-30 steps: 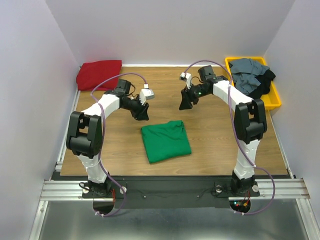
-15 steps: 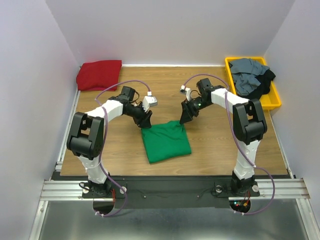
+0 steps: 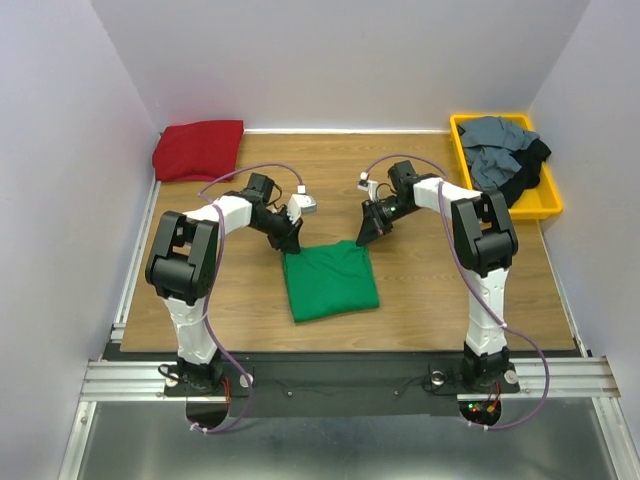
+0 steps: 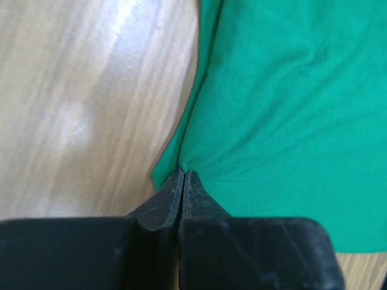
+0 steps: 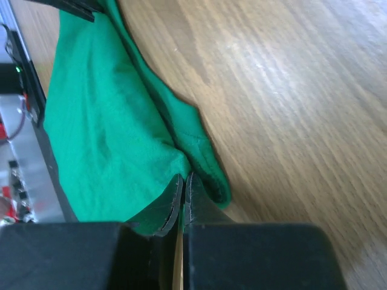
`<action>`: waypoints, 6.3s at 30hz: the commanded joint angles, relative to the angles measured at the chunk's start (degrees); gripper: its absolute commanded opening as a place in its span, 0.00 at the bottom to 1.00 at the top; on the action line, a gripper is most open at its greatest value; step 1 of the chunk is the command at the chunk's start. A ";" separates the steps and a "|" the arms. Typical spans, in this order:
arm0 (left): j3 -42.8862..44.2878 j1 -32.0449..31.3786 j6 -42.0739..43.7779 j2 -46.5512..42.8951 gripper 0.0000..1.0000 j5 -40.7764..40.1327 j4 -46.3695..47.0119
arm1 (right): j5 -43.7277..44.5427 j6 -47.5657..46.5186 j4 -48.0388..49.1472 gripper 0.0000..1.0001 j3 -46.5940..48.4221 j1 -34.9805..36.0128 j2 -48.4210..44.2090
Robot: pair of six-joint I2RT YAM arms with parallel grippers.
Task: Fold and stack the t-shirts
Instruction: Fold the tshirt, then neatly place the folded tshirt to the corner
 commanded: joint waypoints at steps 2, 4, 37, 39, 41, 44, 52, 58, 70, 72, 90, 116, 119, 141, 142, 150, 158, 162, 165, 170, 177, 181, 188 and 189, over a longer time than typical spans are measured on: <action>3.37 0.97 2.41 1.08 0.00 -1.70 -1.20 | 0.20 9.44 6.98 0.01 2.15 -0.77 0.49; 3.99 1.06 2.68 1.79 0.00 -2.67 -1.03 | 2.13 10.60 7.87 0.01 1.71 -0.95 1.28; 3.14 9.50 -38.25 -6.56 0.43 9.61 27.41 | 7.20 33.07 24.29 0.59 0.49 -4.47 -11.28; -3.78 8.63 -49.40 -7.96 0.43 11.73 39.06 | -0.01 42.19 31.67 0.53 -4.41 -3.94 -9.89; -7.33 7.75 -56.78 -7.71 0.43 12.53 45.35 | -2.16 45.57 35.37 0.52 -6.37 -2.54 -8.04; -9.02 5.73 -57.96 -5.43 0.43 12.35 47.58 | -3.92 49.26 40.27 0.52 -9.88 -1.75 -4.79; -6.92 8.09 -58.15 6.61 0.43 7.61 50.31 | 1.87 48.49 42.33 0.50 -9.55 -4.38 2.16; 2.84 11.78 -57.35 12.69 0.43 9.18 45.21 | 6.27 46.64 41.45 0.46 -1.38 -6.75 6.47; -10.77 5.91 -60.41 -6.12 0.43 14.46 48.54 | -2.08 48.92 41.53 0.47 -14.81 -2.72 -11.19; -12.52 2.84 -62.96 -5.16 0.42 14.72 51.34 | -2.34 48.92 41.97 0.45 -17.18 -0.53 -11.11; -14.64 7.58 -42.67 -7.66 0.39 14.45 33.25 | -5.85 42.14 33.18 0.33 -22.20 -2.37 -15.93; -23.25 9.94 -37.62 -6.36 0.41 22.10 26.07 | -3.12 27.66 24.49 0.34 -27.83 -2.62 -12.85; -22.38 12.04 -31.43 -14.98 0.45 22.20 17.18 | -1.47 26.78 23.96 0.41 -25.64 -1.66 -19.44; -17.10 28.13 -44.43 -32.23 0.96 -0.91 22.09 | 62.25 -1.17 25.19 0.54 -2.87 37.27 -9.18; -17.10 28.22 -44.08 -32.22 0.96 -1.70 21.74 | 62.61 -1.52 25.27 0.53 -1.91 37.37 -7.17; -19.74 28.31 -43.02 -31.87 0.96 -1.97 22.70 | 65.16 -1.88 25.98 0.49 -1.02 37.54 -2.41; -22.81 28.22 -46.44 -29.86 0.96 -0.22 27.97 | 64.11 -0.21 25.89 0.01 -3.39 37.63 -2.32; -25.01 27.96 -50.21 -28.10 0.96 -0.04 32.19 | 62.18 0.58 25.89 0.01 -2.87 37.11 -3.72; -27.03 27.26 -53.55 -26.61 0.94 0.57 36.92 | 57.87 2.07 25.98 0.01 -2.16 36.23 -6.53; -31.16 24.71 -60.76 -23.79 0.95 1.10 44.04 | 54.53 2.52 25.98 0.01 -1.28 35.78 -10.13; -33.28 18.93 -75.18 -17.91 0.96 -1.35 57.94 | 54.52 2.69 25.98 0.01 -1.20 34.56 -11.81; -31.08 13.03 -81.94 -15.00 0.96 -7.14 61.71 | 52.24 3.75 26.15 0.00 -0.67 33.94 -11.72; -30.82 9.15 -93.38 -6.75 0.96 -12.60 70.86 | 52.33 5.15 26.15 0.01 0.82 33.24 -10.41; -30.29 8.10 -93.64 -5.08 0.96 -13.13 71.22 | 52.24 5.42 26.15 0.01 1.70 33.06 -10.14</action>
